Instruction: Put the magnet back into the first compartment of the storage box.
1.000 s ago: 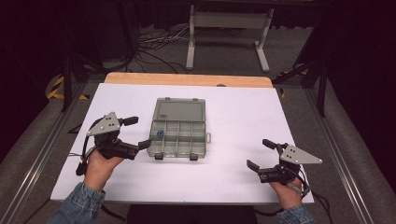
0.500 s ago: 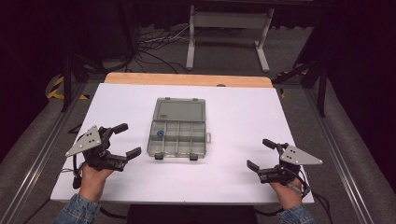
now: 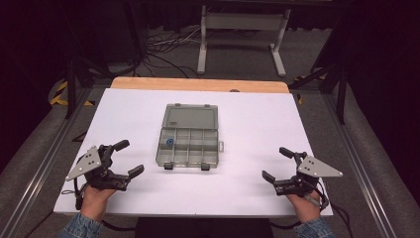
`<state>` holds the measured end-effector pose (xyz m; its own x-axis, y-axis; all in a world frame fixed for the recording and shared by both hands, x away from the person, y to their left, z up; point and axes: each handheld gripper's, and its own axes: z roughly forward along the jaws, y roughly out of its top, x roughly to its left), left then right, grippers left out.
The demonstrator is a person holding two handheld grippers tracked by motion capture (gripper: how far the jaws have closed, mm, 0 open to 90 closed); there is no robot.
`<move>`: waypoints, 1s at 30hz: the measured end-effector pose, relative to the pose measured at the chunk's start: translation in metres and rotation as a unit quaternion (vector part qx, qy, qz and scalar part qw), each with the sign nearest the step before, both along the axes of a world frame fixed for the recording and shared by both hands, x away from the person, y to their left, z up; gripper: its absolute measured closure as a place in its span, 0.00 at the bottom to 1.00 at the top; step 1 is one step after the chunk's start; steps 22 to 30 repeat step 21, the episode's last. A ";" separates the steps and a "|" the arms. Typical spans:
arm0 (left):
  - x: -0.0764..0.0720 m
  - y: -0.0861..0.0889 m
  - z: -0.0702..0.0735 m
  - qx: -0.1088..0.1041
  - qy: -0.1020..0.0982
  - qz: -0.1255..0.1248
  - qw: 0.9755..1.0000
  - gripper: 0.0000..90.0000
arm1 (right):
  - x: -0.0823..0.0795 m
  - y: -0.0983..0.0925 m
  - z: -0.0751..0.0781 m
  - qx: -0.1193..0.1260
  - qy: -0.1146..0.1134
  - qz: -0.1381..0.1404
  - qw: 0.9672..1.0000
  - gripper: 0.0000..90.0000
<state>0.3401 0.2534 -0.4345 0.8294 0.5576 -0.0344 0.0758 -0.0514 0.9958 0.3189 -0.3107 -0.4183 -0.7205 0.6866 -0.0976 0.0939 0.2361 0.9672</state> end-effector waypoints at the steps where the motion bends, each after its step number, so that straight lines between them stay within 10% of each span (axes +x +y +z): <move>1: 0.000 0.001 -0.002 0.003 0.000 0.000 1.000 0.03 | 0.000 0.000 0.000 0.001 -0.001 0.000 1.000 0.02; 9: 0.001 0.003 -0.022 0.028 0.007 -0.001 1.000 0.03 | 0.000 -0.001 -0.004 0.003 -0.007 -0.001 1.000 0.01; 30: 0.002 0.003 -0.026 0.004 0.016 -0.005 1.000 0.02 | 0.002 -0.001 -0.009 -0.002 -0.001 -0.007 1.000 0.01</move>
